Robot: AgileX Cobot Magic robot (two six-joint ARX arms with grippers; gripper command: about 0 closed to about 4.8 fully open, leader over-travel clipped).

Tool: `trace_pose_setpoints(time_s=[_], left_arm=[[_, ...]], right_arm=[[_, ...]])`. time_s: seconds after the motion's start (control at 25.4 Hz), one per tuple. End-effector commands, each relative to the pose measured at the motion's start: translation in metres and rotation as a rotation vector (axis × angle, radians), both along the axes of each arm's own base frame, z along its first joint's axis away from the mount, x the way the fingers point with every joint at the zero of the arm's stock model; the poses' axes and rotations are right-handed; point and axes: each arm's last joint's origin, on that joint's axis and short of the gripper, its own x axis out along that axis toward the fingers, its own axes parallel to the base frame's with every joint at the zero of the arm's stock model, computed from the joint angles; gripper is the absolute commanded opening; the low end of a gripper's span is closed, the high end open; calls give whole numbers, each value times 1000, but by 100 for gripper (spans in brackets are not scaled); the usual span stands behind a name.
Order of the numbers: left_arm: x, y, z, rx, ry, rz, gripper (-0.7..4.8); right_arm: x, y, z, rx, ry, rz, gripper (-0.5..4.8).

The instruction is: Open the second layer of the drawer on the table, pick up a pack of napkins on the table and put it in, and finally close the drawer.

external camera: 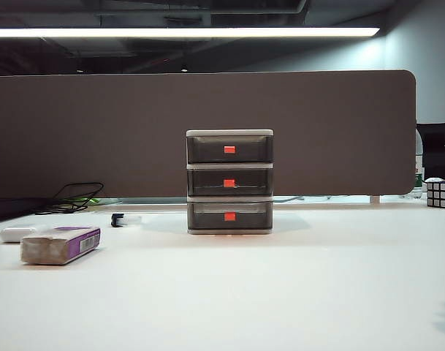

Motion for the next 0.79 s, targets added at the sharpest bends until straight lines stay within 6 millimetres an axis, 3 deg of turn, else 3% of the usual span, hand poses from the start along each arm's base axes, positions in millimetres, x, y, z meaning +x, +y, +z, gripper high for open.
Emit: trace_pose_setpoints(time_s=[0.04,0.47,0.79], left_arm=[[0,0,3,-1,-13,-2,-5],[0,-1,3,-22,-10,-50,-5],[-7,-16,2,-203,75,-620,-5]], right_arm=[[0,0,0,-3,-12,1,-5],[0,1,-1,2,-9,20,-5],[-4,13,-5,152,89,484,-5]])
